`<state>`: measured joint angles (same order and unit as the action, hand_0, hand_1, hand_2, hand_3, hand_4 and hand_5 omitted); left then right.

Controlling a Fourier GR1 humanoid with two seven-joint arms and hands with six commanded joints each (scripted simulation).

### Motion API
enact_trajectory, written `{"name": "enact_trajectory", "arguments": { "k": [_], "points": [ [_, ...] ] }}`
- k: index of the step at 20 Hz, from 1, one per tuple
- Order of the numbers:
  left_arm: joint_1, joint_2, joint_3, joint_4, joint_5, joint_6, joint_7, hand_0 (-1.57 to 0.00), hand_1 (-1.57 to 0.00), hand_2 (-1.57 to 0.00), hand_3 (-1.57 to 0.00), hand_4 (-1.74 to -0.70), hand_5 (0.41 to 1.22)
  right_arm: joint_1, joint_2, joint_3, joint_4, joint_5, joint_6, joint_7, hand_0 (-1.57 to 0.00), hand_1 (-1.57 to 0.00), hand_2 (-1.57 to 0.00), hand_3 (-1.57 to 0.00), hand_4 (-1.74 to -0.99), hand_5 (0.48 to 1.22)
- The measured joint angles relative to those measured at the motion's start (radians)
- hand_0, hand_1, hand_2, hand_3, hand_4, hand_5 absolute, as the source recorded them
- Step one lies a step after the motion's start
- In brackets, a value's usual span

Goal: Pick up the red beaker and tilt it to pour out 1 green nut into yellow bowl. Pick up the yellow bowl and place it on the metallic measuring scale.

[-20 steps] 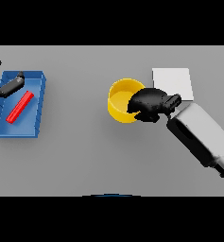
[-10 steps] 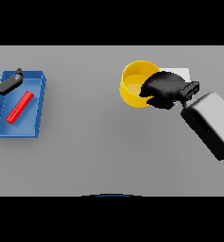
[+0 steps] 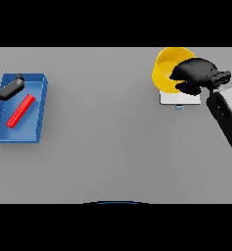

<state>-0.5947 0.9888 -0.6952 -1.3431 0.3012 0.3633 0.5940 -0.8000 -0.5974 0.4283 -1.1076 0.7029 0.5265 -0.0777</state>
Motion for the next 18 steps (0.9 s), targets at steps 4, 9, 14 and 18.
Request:
{"name": "enact_trajectory", "arguments": {
  "k": [4,9,14,18],
  "points": [
    [-0.007,0.010,0.008,0.009,0.003,-0.011,0.001,0.00,0.00,0.00,0.00,-0.82,0.765,-0.025,-0.005,-0.002,0.122,0.006,-0.056,-0.042,-1.57,-1.57,-1.57,-1.21,-1.722,1.221],
    [0.006,0.021,0.006,-0.006,0.006,-0.009,0.010,0.00,0.00,0.00,0.00,-0.81,0.753,-0.060,0.025,0.010,0.300,0.017,-0.137,-0.077,-1.57,-1.57,-1.57,-1.39,-1.724,1.221],
    [-0.011,-0.001,-0.004,0.027,0.003,-0.010,0.002,0.00,0.00,0.00,0.00,-0.80,0.729,-0.077,0.065,0.023,0.411,0.022,-0.206,-0.078,-1.57,-1.50,-1.56,-1.50,-1.727,1.221],
    [-0.009,0.003,-0.001,0.014,0.009,-0.005,0.006,0.00,0.00,0.00,0.00,-0.81,0.734,-0.090,0.089,0.033,0.482,0.023,-0.246,-0.098,-1.55,-1.42,-1.57,-1.48,-1.721,1.221]
  ]
}}
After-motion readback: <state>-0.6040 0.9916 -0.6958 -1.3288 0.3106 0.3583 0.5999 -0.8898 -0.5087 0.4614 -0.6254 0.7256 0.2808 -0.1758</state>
